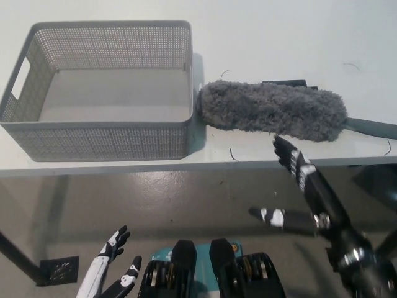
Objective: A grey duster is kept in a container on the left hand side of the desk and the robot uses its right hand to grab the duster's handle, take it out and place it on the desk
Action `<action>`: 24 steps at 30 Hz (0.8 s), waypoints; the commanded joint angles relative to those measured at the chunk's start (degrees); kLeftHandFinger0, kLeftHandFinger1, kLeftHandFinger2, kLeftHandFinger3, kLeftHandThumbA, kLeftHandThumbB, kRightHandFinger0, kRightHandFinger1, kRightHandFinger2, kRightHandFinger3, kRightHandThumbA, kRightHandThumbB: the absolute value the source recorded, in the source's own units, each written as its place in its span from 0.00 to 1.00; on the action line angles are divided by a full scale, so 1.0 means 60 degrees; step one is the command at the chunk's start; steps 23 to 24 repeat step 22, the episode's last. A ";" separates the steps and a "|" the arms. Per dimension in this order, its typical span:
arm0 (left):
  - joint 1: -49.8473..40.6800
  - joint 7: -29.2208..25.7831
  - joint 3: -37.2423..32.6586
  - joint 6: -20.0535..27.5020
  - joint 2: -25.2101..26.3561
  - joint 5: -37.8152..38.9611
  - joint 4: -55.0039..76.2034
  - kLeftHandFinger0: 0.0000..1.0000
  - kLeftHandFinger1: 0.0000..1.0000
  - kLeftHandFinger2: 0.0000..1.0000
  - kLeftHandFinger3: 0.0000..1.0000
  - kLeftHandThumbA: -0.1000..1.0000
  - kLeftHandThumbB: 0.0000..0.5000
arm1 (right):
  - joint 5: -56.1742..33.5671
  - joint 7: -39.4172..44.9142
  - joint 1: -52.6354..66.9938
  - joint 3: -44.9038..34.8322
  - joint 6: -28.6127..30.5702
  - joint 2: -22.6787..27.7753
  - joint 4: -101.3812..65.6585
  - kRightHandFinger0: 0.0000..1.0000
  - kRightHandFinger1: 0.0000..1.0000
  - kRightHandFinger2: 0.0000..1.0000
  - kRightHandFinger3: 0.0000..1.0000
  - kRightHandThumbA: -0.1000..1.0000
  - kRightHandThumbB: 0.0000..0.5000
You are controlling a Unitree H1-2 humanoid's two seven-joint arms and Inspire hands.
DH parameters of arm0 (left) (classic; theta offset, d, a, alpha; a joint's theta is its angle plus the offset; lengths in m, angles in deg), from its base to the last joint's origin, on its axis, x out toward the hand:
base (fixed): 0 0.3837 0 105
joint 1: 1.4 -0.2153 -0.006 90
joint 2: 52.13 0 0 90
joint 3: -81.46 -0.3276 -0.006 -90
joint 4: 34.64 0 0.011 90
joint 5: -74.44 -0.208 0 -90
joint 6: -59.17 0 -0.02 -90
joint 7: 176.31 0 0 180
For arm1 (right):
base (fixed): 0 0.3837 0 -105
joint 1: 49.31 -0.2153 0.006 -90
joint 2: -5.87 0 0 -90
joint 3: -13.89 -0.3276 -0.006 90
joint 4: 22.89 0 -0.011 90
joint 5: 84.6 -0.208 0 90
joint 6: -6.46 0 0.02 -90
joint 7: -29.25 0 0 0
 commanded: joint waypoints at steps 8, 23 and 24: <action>0.0252 0.0039 0.0021 0.0448 0.0036 0.0303 0.0270 1.00 1.00 1.00 1.00 0.61 0.05 | 0.3390 -0.4363 0.2821 0.0557 0.5550 0.0017 -0.1070 1.00 1.00 1.00 1.00 1.00 0.46; 0.0296 -0.0101 -0.0077 0.0919 -0.0144 0.0203 0.0049 1.00 1.00 1.00 1.00 0.93 0.00 | 0.2231 -0.4769 0.2020 0.0311 0.5550 0.0402 0.3731 1.00 1.00 1.00 1.00 1.00 0.63; 0.0296 -0.0101 -0.0077 0.0919 -0.0144 0.0203 0.0049 1.00 1.00 1.00 1.00 0.93 0.00 | 0.2231 -0.4769 0.2020 0.0311 0.5550 0.0402 0.3731 1.00 1.00 1.00 1.00 1.00 0.63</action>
